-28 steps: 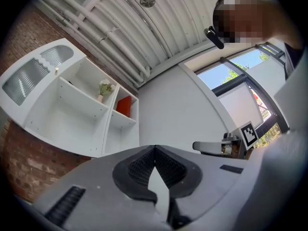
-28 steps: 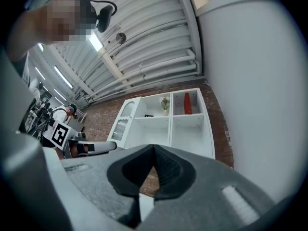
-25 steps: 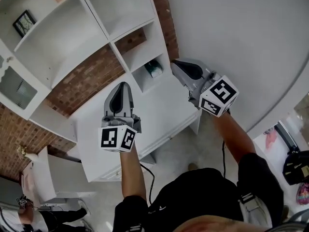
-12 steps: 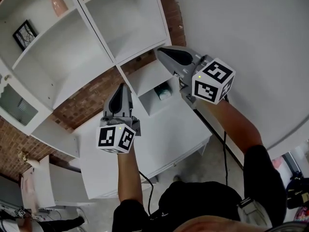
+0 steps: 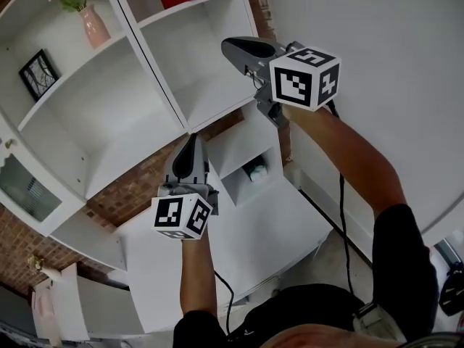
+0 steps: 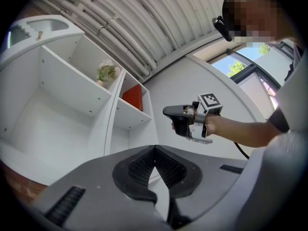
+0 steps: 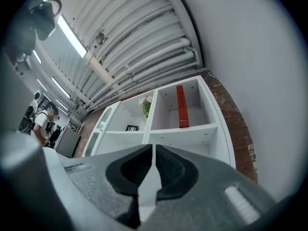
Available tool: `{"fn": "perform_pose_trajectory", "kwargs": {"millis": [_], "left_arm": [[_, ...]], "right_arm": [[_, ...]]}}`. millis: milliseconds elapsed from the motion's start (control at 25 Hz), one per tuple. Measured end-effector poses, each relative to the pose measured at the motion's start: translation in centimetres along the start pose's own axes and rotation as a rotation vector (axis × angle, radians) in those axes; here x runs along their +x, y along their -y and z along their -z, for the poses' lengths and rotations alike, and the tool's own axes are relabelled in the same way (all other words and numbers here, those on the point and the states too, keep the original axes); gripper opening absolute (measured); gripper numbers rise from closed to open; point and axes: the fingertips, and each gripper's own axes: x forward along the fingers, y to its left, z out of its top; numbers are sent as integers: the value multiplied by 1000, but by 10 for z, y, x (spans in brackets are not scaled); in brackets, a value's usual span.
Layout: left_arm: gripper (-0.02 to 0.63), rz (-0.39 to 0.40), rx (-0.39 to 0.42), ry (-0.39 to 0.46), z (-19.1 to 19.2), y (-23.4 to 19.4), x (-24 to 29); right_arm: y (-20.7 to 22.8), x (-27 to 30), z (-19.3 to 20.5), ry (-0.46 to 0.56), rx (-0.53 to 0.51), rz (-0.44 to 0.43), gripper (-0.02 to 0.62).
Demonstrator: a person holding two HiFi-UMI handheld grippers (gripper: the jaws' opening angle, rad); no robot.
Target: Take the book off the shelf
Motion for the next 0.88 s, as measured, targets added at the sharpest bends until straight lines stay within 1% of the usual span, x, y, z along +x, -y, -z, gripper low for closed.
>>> {"fn": "perform_pose_trajectory", "kwargs": {"millis": [120, 280, 440, 560, 720, 880], "left_arm": [[-2, 15, -2, -1, -4, -12, 10], [-2, 11, -14, 18, -11, -27, 20], [-2, 3, -16, 38, -15, -36, 29], [-2, 2, -16, 41, -16, -40, 38], [-2, -8, 4, 46, -21, -48, 45], [-2, -23, 26, 43, -23, -60, 48]], "right_arm": [[14, 25, -18, -7, -32, 33, 47], [36, 65, -47, -37, -59, 61, 126], [55, 103, -84, -50, -110, 107, 186], [68, 129, -104, -53, -146, 142, 227], [80, 163, -110, -99, -168, 159, 272], [103, 185, -103, -170, -187, 222, 295]]}}
